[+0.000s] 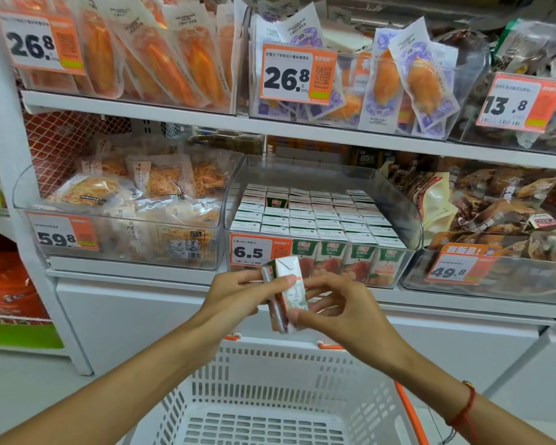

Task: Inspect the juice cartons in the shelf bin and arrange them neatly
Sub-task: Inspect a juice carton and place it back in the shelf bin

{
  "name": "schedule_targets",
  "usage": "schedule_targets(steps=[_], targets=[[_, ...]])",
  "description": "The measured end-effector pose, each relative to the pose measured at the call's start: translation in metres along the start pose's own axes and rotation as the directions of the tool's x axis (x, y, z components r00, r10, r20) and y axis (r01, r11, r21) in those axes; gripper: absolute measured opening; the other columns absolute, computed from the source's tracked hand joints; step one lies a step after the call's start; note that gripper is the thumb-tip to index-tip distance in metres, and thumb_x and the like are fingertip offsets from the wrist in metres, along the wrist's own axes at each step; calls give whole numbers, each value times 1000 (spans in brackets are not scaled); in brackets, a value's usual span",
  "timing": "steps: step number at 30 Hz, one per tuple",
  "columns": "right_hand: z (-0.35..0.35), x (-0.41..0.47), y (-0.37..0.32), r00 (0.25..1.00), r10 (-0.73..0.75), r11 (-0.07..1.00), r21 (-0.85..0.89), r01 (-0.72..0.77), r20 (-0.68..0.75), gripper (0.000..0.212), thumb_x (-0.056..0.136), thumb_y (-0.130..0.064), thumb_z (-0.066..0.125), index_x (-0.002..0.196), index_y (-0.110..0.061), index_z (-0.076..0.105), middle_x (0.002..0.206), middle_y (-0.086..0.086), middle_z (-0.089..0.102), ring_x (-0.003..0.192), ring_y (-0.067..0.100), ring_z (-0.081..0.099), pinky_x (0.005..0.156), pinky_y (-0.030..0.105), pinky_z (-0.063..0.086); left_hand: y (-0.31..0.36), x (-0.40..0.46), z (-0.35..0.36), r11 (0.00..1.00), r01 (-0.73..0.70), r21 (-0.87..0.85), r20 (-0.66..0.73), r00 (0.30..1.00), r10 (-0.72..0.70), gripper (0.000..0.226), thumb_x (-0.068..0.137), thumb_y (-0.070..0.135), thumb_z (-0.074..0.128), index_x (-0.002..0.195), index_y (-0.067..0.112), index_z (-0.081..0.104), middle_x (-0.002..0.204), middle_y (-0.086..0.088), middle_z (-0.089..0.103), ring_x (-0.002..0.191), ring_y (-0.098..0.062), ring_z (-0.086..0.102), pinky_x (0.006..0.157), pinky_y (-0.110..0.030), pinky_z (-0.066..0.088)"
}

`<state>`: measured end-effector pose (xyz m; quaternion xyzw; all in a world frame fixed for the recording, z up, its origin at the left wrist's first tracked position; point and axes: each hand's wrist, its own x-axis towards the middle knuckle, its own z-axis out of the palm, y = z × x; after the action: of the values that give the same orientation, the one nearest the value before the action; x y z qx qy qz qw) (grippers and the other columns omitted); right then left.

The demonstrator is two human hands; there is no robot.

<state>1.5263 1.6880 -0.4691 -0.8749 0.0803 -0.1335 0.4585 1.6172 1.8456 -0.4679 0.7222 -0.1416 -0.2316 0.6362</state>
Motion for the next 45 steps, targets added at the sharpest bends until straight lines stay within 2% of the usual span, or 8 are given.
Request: schedule_targets(steps=[6,9,14,18,23,32,39,45], targets=[[-18,3,1,921,135,946,228,-229,366,49,78,-41,76,123,-25,66,117,-6,71,111,11,66,106,38,45,9,3,-12,997,-42,64,282,959,23,38,71,58,70,104,40,74,102,15,75,98,3,68,92,-22,42],[-14,4,4,956,173,943,238,-231,238,45,69,-40,85,108,-21,73,101,0,76,98,15,71,101,38,50,6,4,-7,999,-25,26,190,982,20,32,77,50,71,102,30,76,96,15,76,93,3,69,86,-24,47],[1,6,2,988,117,969,-207,-135,-98,58,54,-50,89,102,-25,69,83,-10,70,73,3,64,65,22,55,-1,2,0,999,-20,-47,0,1000,20,13,78,32,78,88,26,72,79,12,76,76,0,72,69,-21,54],[4,2,3,997,45,973,-225,-57,-58,64,55,-63,81,108,-29,64,93,-15,66,83,4,62,66,24,57,-2,2,0,995,65,-69,-4,998,-66,21,80,30,77,100,26,71,80,7,77,74,-4,73,59,-17,56],[-16,7,-2,992,-13,997,83,2,124,45,74,-47,70,115,-28,69,107,-9,73,92,10,70,86,27,56,5,8,-15,915,313,-254,125,949,-290,41,80,40,74,111,13,70,96,-8,77,85,-13,74,68,-30,62],[-14,8,2,999,34,992,124,-35,13,31,63,-63,63,81,-41,75,87,-24,74,79,-4,67,68,11,51,-4,9,-2,816,495,-299,237,867,-438,45,85,46,69,114,12,67,97,-6,77,83,-7,74,59,-30,61],[-19,9,6,996,18,989,146,-31,92,40,68,-60,60,96,-34,70,91,-12,75,79,11,71,69,24,56,0,8,2,841,433,-326,201,901,-386,37,87,35,70,112,8,67,95,-12,76,77,-14,75,64,-29,61],[-31,10,13,973,8,985,166,-47,230,42,71,-52,65,110,-36,63,91,-8,76,81,7,71,72,17,55,3,2,7,982,84,-168,110,992,-66,27,89,35,67,112,22,68,101,3,77,86,-12,74,73,-18,57]])
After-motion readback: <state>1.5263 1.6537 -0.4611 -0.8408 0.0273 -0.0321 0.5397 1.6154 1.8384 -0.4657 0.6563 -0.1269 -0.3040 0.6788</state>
